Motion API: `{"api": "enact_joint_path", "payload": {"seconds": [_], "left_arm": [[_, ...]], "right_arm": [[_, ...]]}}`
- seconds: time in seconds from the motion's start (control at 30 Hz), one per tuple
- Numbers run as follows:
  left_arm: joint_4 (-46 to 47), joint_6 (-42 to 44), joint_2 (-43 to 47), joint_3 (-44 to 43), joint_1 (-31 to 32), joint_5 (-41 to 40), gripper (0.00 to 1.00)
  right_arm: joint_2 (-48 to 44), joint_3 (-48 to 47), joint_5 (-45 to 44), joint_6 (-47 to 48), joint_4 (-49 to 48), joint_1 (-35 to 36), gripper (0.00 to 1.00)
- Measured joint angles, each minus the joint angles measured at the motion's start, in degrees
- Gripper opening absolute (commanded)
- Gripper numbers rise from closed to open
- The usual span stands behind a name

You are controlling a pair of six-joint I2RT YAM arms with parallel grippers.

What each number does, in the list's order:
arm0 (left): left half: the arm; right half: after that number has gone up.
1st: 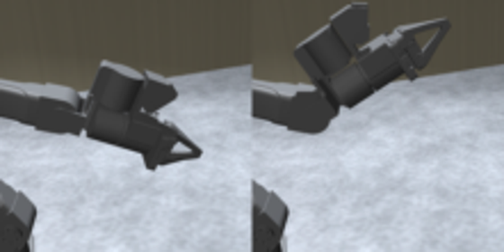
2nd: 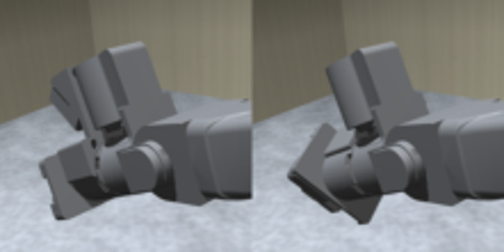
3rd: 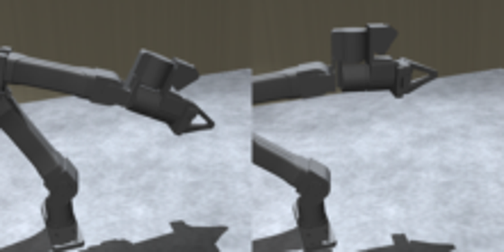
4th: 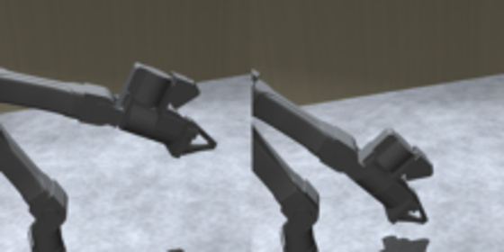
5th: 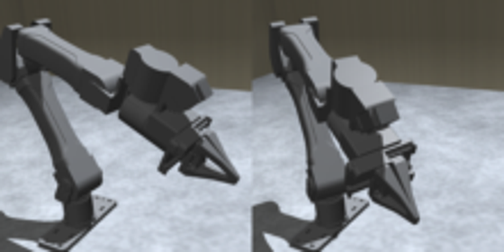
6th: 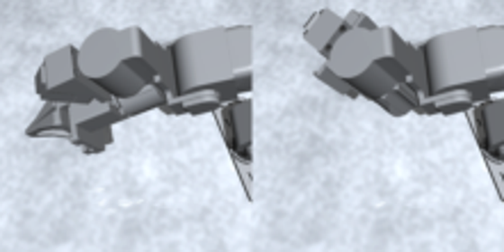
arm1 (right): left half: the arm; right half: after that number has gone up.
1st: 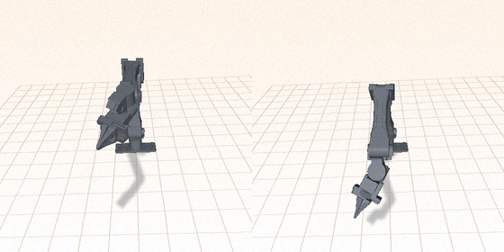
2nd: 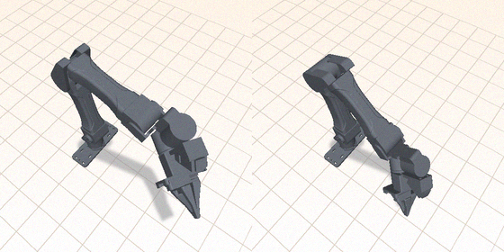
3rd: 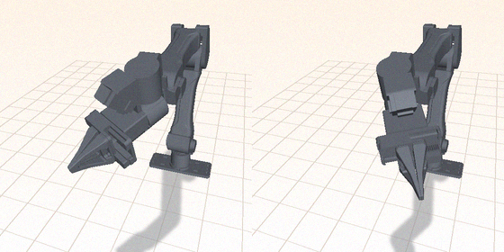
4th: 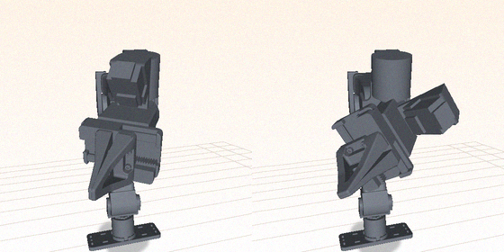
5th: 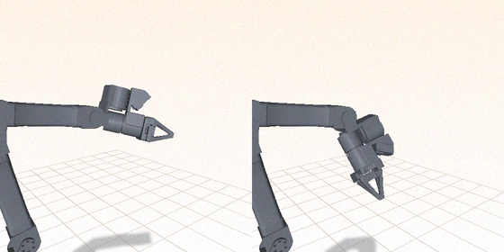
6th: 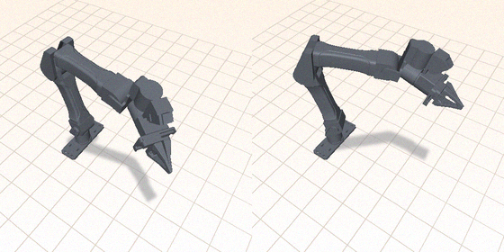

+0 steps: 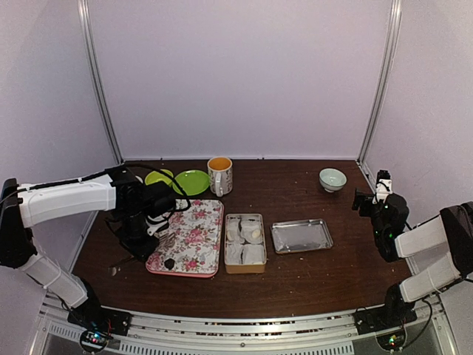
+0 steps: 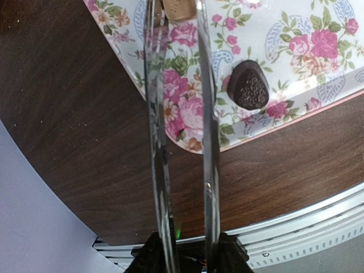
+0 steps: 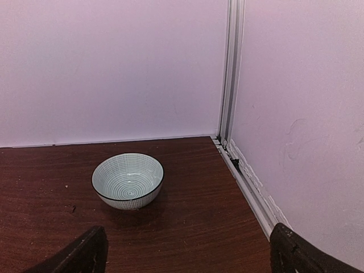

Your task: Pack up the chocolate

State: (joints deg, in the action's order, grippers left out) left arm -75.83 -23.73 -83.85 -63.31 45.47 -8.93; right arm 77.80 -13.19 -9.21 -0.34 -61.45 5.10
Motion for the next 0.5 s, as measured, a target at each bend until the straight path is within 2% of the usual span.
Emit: {"api": "enact_joint_path", "payload": {"seconds": [0.5], "left_arm": [[-0.81, 0.0, 2.21, -4.52, 0.0, 0.17, 0.32]], "right_arm": [[0.0, 0.0, 0.0, -0.02, 0.0, 0.0, 1.0]]}}
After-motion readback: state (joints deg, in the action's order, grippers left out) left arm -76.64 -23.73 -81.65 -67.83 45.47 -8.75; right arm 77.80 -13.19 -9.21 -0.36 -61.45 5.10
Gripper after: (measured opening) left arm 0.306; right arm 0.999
